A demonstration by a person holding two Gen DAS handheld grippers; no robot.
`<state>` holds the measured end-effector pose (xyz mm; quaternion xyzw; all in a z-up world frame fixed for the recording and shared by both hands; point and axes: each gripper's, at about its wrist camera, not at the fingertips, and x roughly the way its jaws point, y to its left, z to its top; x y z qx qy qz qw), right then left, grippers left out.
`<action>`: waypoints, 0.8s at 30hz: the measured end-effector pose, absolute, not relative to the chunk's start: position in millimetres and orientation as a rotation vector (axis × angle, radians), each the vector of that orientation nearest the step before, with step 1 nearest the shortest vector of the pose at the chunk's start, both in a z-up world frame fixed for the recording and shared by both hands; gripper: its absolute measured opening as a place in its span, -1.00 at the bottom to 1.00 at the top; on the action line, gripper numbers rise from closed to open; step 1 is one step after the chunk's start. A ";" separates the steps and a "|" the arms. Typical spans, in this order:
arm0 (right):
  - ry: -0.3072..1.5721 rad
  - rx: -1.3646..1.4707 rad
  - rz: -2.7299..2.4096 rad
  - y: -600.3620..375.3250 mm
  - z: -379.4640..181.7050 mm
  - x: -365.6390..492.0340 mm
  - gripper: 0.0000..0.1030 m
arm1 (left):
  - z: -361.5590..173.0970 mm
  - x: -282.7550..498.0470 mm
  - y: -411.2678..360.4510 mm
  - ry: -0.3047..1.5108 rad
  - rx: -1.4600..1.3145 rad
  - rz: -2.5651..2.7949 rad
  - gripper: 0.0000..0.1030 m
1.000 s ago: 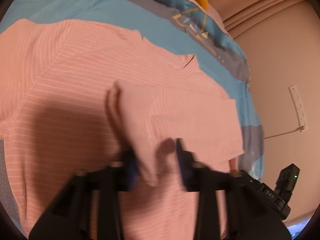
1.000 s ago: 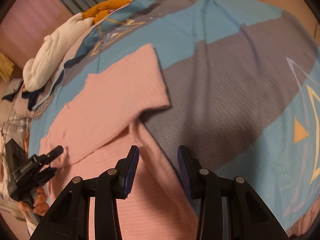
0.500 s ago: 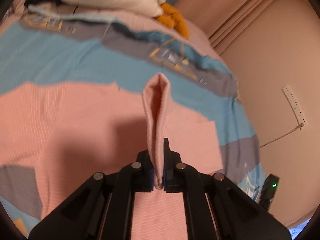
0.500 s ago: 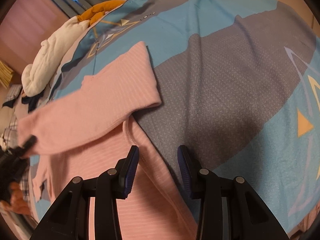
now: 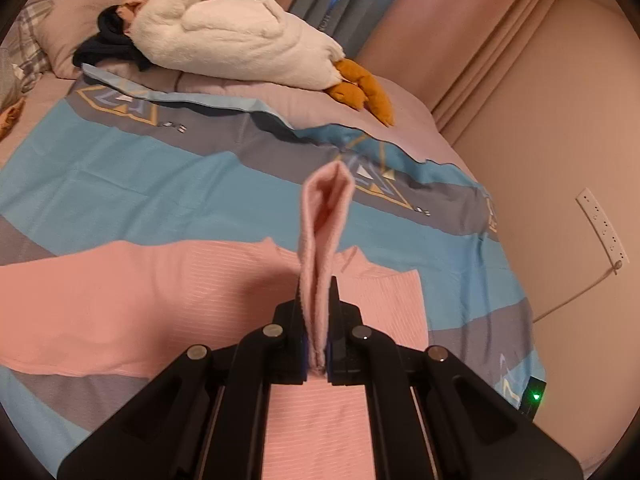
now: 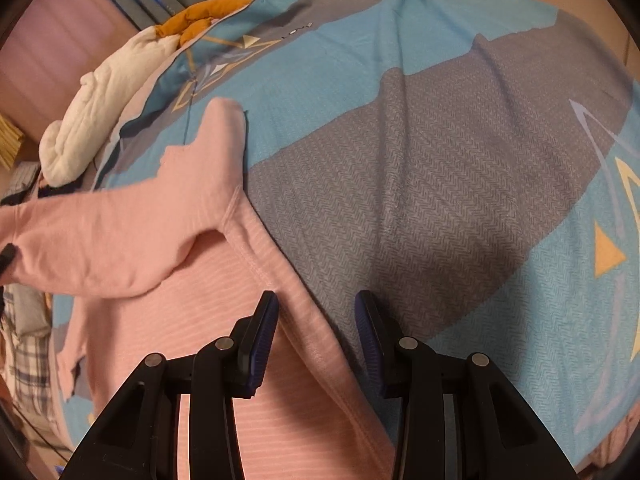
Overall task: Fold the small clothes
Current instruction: 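Grasp the shirt's side edge with the left gripper and lift it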
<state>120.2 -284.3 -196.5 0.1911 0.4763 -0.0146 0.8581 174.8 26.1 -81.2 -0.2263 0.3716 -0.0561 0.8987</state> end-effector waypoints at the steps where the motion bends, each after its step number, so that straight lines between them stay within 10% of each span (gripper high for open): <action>1: 1.001 0.399 -0.031 -284.0 -196.0 121.0 -0.24 | -80.8 174.1 28.7 0.769 -0.472 -0.111 -0.91; 15: 0.965 0.299 0.029 -253.4 -171.1 155.2 -0.24 | -89.6 166.0 53.9 0.805 -0.478 -0.068 -0.91; 24: 1.074 0.240 0.060 -222.3 -192.6 196.1 -0.58 | -105.5 162.4 66.1 0.845 -0.479 -0.036 -0.90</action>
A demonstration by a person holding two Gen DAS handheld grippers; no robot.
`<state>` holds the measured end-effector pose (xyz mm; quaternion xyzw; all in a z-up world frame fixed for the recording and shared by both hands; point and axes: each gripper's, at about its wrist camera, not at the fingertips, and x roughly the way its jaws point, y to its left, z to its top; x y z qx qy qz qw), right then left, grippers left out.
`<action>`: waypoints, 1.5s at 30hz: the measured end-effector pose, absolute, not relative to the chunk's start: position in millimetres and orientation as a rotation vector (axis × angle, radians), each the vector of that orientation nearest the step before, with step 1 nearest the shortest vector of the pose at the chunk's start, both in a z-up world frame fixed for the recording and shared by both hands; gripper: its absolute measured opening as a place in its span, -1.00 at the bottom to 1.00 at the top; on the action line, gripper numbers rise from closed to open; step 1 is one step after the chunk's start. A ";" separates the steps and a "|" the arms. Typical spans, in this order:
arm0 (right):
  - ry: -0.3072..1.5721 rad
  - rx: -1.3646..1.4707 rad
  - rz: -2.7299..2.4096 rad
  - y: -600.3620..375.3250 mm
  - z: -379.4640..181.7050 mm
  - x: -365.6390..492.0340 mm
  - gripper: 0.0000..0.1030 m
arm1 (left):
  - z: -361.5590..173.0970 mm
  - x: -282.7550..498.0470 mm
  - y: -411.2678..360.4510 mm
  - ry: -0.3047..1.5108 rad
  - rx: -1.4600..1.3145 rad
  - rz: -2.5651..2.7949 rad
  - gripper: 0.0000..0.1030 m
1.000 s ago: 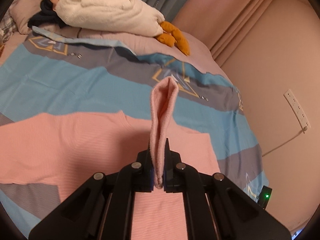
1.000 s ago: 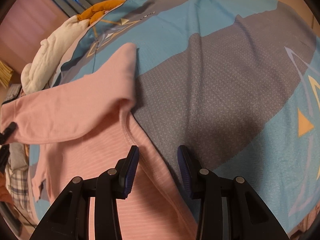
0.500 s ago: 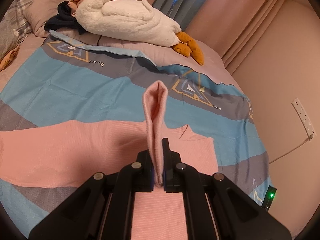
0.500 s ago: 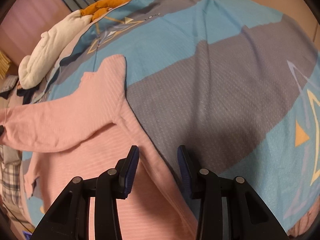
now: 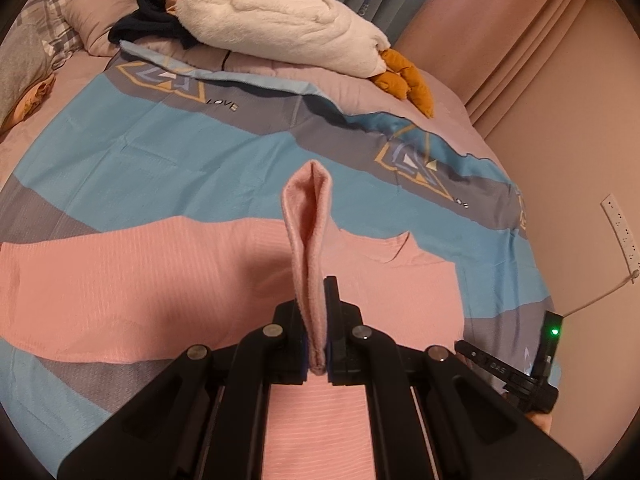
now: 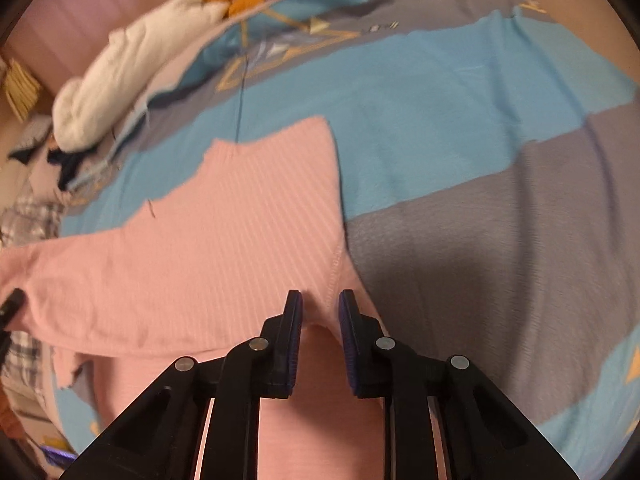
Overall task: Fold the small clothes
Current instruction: 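Grasp the shirt's side edge with the left gripper and lift it, then fold the lifted side over the shirt body with the left gripper and release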
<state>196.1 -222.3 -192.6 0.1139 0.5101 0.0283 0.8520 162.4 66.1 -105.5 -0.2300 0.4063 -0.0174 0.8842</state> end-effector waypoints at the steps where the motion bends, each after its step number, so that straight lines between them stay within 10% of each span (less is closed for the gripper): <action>1: 1.086 0.229 0.049 -220.2 -197.0 198.4 -0.58 | -107.9 161.6 68.2 0.851 -0.476 -0.030 -0.90; 45: 1.090 0.169 0.011 -209.2 -199.9 202.7 -0.58 | -190.4 156.3 101.2 1.044 -0.500 0.074 -0.87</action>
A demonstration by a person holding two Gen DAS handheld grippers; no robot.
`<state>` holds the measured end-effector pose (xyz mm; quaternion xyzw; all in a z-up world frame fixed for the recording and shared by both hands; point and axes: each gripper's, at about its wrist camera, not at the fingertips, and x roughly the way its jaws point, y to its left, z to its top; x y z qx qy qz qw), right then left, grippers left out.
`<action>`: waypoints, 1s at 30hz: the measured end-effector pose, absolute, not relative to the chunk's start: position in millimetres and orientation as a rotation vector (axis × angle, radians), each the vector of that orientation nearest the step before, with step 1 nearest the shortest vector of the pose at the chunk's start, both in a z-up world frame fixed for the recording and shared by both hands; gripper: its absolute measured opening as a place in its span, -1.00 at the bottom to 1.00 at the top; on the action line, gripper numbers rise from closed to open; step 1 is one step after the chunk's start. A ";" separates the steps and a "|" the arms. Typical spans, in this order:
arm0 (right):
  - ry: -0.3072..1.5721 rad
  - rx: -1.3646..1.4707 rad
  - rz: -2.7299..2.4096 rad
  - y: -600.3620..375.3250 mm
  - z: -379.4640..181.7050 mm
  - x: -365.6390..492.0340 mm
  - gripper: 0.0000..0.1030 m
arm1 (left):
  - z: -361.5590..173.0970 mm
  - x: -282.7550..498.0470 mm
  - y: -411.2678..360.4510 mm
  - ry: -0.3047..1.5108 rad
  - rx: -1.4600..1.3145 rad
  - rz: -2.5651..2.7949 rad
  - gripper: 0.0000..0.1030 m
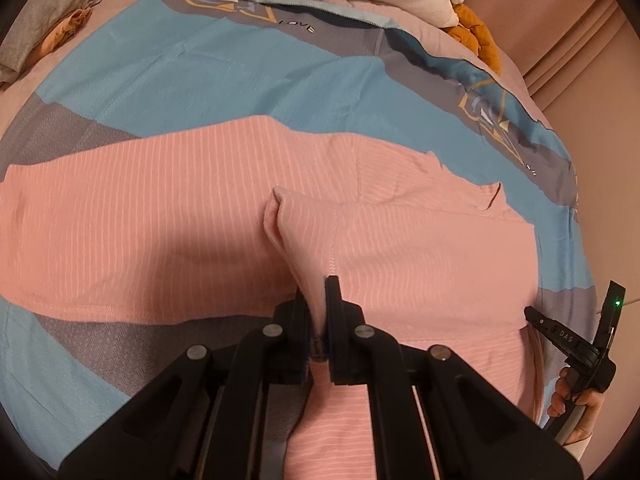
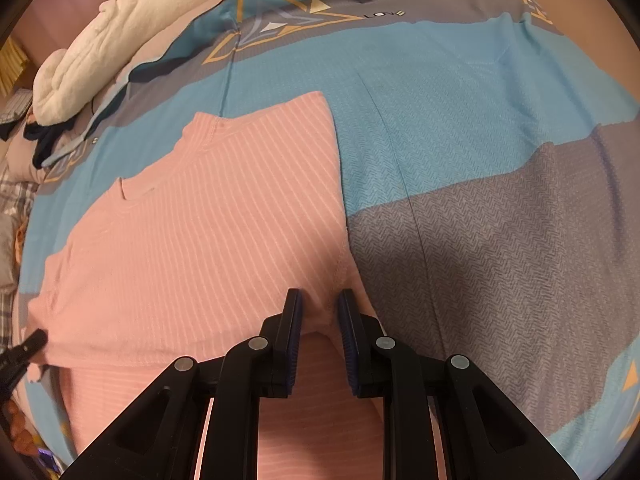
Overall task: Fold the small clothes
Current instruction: 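Fold the lifted side over the shirt body with the left gripper and release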
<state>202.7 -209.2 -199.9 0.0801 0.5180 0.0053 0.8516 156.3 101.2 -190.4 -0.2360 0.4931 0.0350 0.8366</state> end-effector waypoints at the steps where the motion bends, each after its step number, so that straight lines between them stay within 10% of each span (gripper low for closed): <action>1: 1.090 0.168 0.011 -209.1 -199.8 202.5 -0.58 | -191.5 156.0 101.5 1.047 -0.499 0.077 -0.87; 30: 1.075 0.132 -0.020 -204.3 -200.5 201.0 -0.58 | -221.7 153.5 109.2 1.090 -0.548 0.129 -0.70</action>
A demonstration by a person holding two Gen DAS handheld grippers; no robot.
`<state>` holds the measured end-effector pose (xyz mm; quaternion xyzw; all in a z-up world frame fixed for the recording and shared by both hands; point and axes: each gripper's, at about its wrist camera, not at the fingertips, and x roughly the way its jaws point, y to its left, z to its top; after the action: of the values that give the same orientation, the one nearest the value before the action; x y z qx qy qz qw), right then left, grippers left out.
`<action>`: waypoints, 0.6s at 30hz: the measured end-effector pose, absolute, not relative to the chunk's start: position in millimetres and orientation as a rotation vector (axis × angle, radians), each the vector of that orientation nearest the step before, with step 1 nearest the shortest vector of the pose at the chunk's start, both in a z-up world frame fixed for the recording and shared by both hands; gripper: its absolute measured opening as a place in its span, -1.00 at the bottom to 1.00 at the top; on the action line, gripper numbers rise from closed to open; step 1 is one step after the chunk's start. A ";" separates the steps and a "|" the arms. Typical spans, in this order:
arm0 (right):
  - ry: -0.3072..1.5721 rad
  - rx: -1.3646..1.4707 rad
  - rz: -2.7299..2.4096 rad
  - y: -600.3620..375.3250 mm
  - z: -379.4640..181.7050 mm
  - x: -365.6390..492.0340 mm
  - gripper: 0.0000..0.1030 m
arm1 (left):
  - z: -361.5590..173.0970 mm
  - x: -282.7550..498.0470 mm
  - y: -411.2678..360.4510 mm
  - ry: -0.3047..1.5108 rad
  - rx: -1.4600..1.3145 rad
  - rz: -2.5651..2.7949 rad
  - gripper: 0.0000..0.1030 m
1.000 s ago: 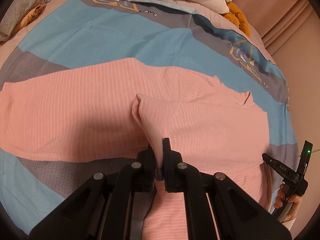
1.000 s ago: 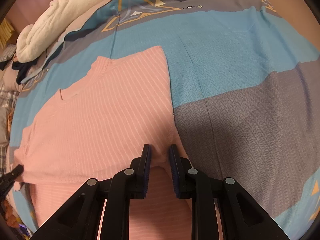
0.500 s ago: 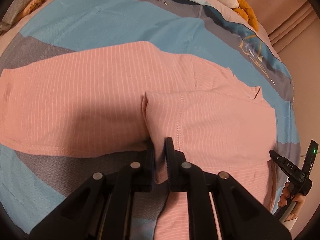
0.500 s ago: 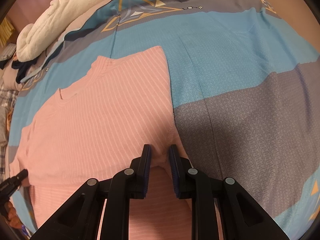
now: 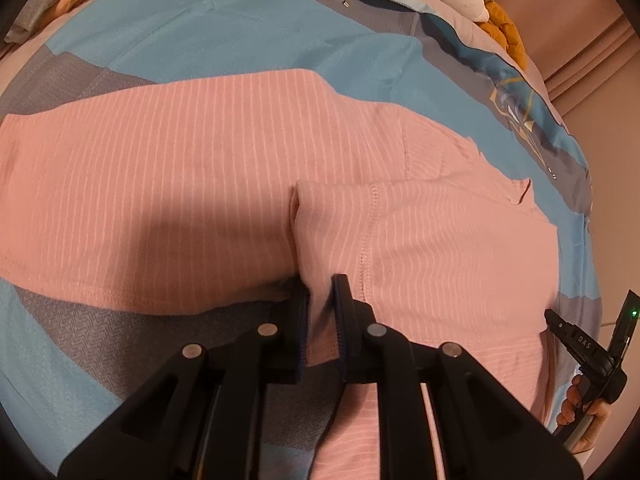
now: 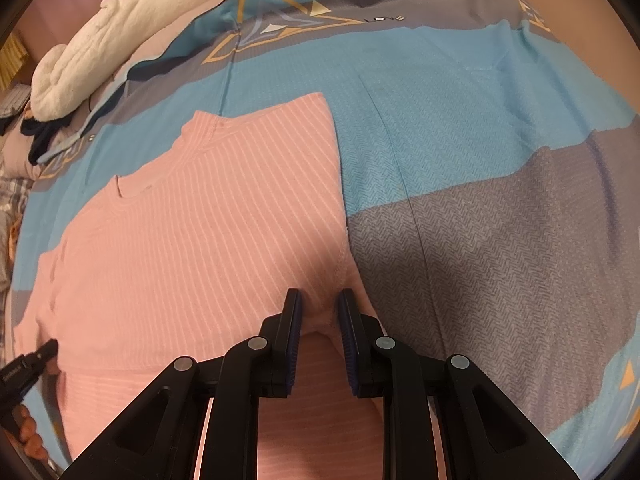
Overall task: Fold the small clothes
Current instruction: 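Fold the lifted side over the shirt body with the left gripper and release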
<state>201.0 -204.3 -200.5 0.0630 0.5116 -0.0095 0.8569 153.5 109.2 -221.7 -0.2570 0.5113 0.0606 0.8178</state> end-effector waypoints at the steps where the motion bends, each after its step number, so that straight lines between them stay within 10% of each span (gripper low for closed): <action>1: 1.074 0.129 -0.022 -203.7 -200.6 200.9 -0.58 | -221.7 153.0 108.9 1.086 -0.546 0.134 -0.70; 14: 1.006 0.114 -0.038 -203.9 -172.5 174.1 -0.43 | -194.9 119.5 112.0 1.052 -0.596 0.161 -0.48; 18: 0.930 0.117 0.010 -197.8 -148.3 154.5 -0.03 | -167.7 100.2 116.0 0.959 -0.623 0.164 0.30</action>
<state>154.5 -197.8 -148.3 0.0562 0.4480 0.0050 0.8922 100.2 116.0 -167.7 -0.2944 0.4531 0.0777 0.8378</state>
